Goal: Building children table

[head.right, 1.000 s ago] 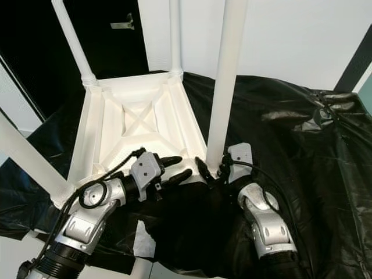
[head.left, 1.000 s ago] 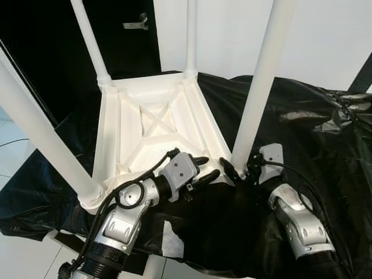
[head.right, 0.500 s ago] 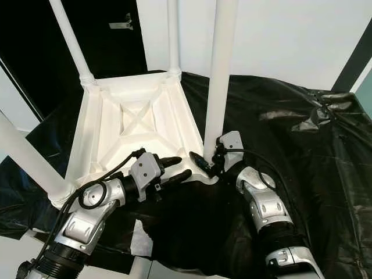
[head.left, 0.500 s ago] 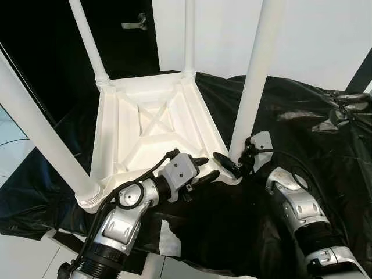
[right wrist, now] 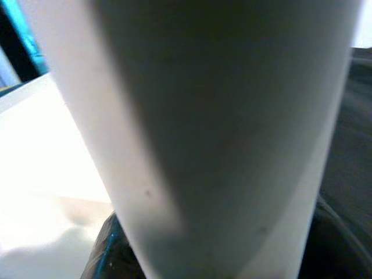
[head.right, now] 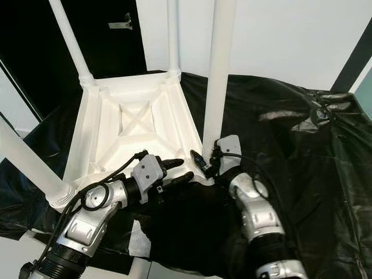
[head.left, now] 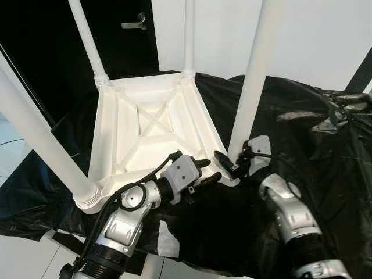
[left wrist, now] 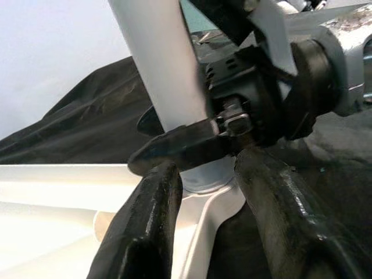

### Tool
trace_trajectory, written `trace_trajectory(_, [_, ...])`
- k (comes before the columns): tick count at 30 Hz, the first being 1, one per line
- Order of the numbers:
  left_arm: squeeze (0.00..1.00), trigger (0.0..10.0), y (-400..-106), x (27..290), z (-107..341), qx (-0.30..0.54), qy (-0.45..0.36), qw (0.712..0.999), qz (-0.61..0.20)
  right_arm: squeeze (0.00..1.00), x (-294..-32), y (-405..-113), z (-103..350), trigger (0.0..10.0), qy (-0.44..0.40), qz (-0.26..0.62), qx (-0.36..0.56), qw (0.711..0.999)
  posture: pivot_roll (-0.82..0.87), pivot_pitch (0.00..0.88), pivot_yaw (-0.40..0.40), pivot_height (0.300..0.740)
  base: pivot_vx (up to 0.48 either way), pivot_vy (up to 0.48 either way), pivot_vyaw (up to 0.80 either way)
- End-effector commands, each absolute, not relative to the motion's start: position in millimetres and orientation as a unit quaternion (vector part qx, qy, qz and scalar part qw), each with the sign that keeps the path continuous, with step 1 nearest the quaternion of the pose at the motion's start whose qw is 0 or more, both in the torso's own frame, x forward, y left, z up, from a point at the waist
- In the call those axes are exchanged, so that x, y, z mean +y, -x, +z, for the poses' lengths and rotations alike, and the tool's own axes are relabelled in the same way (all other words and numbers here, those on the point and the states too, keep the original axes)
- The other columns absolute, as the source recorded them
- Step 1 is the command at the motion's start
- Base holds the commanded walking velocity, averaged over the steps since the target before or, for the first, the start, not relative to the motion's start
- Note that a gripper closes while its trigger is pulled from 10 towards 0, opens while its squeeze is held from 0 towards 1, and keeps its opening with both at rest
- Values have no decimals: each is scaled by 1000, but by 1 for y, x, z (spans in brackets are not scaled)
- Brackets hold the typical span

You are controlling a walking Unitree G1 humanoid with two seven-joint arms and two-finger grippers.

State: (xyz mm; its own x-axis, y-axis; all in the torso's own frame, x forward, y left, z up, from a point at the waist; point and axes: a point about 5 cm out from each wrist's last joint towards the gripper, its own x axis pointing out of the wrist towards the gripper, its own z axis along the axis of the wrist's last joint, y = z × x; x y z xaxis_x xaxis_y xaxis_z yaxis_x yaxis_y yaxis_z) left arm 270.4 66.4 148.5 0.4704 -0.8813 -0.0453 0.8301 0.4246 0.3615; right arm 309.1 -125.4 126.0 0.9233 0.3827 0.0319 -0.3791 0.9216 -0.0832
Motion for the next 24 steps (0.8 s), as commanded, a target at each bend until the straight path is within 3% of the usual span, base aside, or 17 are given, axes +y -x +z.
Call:
trace_trajectory(1, [0, 10000, -271, 66, 149, -77, -170, 846, -499, 0, -125, -306, 115, 0, 40, 147, 3, 988, -8, 0, -15, 740, 0, 0, 0])
trace_trajectory(7, [0, 10000, -271, 66, 149, -77, -170, 845, -500, 0, -120, -303, 108, 0, 31, 64, 14, 997, -13, 0, -8, 740, 0, 0, 0])
trace_trajectory(8, [0, 10000, -271, 67, 149, -77, -170, 845, -501, 0, -119, -301, 107, 0, 29, 11, 13, 999, -9, 0, -12, 740, 0, 0, 0])
trace_trajectory(16, [0, 10000, -270, 68, 149, -77, -169, 847, -499, 0, -116, -302, 114, 0, 5, -10, -3, 1000, -6, 0, -18, 740, 0, 0, 0])
trace_trajectory(17, [0, 10000, -270, 68, 149, -76, -168, 848, -497, 0, -116, -302, 116, 2745, 1, -3, -8, 1000, -5, 0, -17, 740, 0, 0, 0])
trace_trajectory(18, [0, 10000, -271, 68, 149, -76, -168, 848, -496, 0, -117, -301, 117, 10000, -2, 2, -13, 1000, -5, 0, -17, 740, 0, 0, 0])
trace_trajectory(24, [0, 10000, -271, 67, 149, -76, -168, 849, -495, 0, -117, -301, 119, 10000, -2, 8, -20, 1000, -4, 0, -17, 740, 0, 0, 0])
